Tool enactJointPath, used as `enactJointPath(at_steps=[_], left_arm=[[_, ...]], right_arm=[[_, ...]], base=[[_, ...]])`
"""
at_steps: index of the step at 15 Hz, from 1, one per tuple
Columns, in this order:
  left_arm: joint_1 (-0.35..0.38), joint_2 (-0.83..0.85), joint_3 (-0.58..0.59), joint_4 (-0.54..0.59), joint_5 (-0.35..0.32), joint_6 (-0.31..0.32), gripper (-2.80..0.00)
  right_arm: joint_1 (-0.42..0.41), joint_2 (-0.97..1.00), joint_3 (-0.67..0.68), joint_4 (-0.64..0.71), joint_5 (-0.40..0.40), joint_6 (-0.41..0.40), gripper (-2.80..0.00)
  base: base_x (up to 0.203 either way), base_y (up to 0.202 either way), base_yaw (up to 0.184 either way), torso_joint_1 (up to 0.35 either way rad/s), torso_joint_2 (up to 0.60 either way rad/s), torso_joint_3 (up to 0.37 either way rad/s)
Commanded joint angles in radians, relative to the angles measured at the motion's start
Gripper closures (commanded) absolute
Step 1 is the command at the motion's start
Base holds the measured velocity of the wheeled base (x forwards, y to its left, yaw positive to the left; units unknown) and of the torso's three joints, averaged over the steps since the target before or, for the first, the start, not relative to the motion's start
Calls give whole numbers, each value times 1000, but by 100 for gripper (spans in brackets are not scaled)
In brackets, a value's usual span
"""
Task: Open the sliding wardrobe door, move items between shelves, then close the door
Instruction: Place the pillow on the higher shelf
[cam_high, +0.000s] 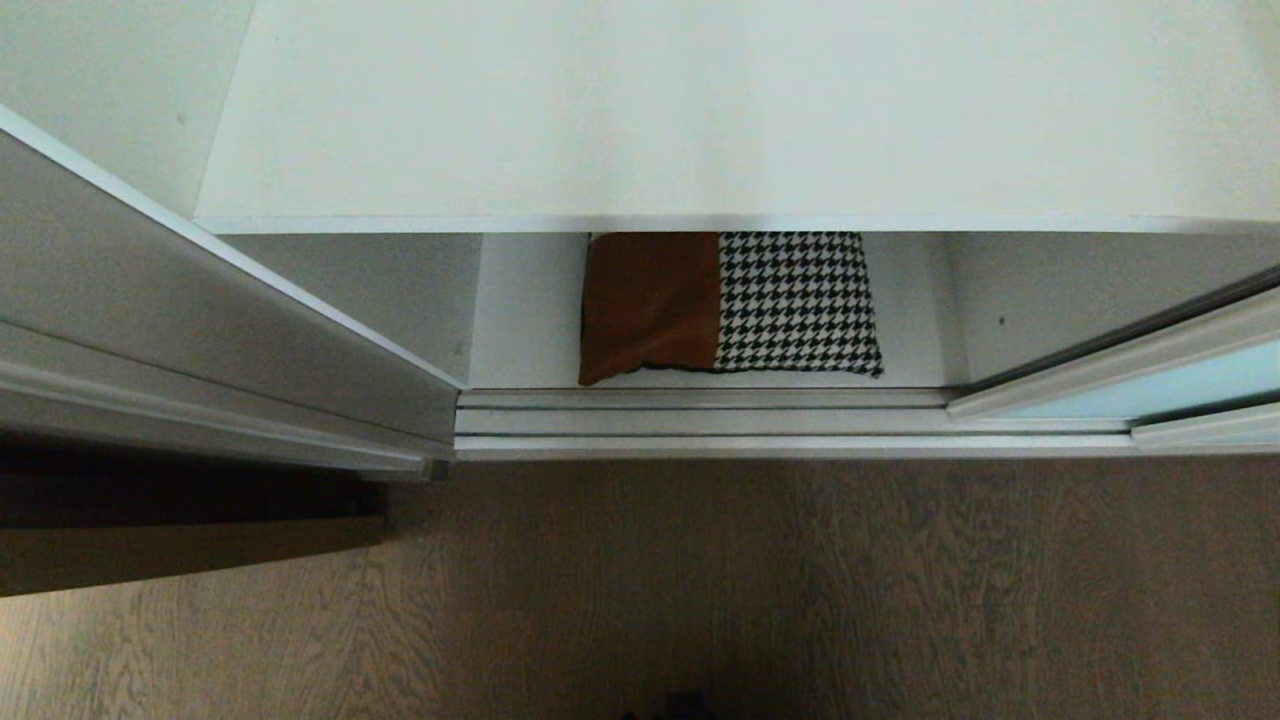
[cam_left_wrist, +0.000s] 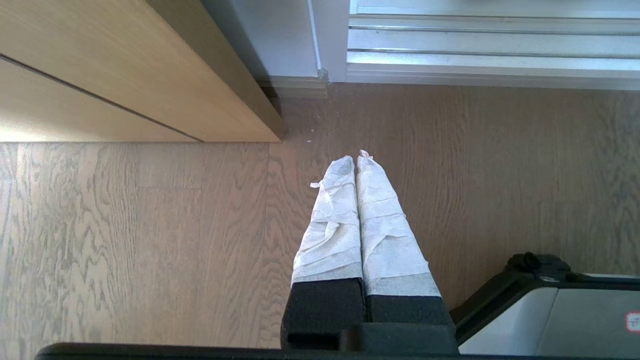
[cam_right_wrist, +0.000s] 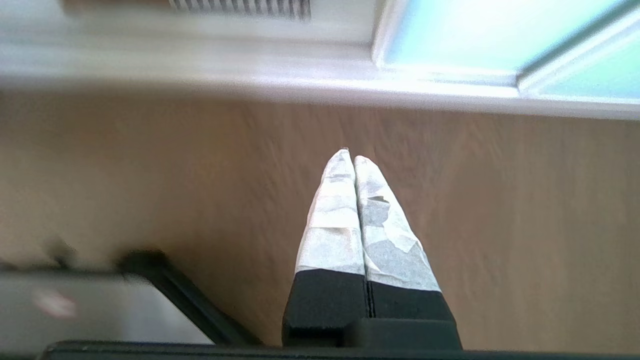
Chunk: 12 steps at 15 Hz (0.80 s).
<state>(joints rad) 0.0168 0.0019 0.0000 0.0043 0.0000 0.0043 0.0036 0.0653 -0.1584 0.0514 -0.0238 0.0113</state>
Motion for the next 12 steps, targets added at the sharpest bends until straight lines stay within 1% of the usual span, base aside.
enactJointPath(at_steps=[1, 2, 3, 4, 6, 7, 8, 9, 10, 12], left_arm=[[0, 1, 2, 0, 0, 1, 0], [0, 1, 2, 0, 0, 0, 0], [0, 1, 2, 0, 0, 0, 0], [0, 1, 2, 0, 0, 0, 0], [0, 1, 2, 0, 0, 0, 0], [0, 1, 2, 0, 0, 0, 0], [0, 1, 2, 0, 0, 0, 0], [0, 1, 2, 0, 0, 0, 0], [0, 1, 2, -1, 0, 0, 0], [0, 1, 2, 0, 0, 0, 0]], right_arm=[[4, 203, -246, 37, 1, 64, 0], [8, 282, -332, 69, 10, 92, 0], [11, 342, -373, 114, 39, 120, 0], [14, 379, -377, 181, 111, 165, 0], [17, 421, -346, 283, 294, 282, 0], [17, 452, -339, 296, 347, 324, 0], [17, 492, -336, 298, 386, 376, 0], [17, 545, -333, 293, 406, 423, 0], [18, 598, -323, 283, 416, 449, 0], [18, 719, -270, 217, 426, 471, 0]], base=[[0, 0, 0, 0, 0, 0], [0, 0, 0, 0, 0, 0], [0, 0, 0, 0, 0, 0], [0, 0, 0, 0, 0, 0], [0, 0, 0, 0, 0, 0], [0, 0, 0, 0, 0, 0], [0, 0, 0, 0, 0, 0], [0, 0, 0, 0, 0, 0], [0, 0, 0, 0, 0, 0], [0, 0, 0, 0, 0, 0]])
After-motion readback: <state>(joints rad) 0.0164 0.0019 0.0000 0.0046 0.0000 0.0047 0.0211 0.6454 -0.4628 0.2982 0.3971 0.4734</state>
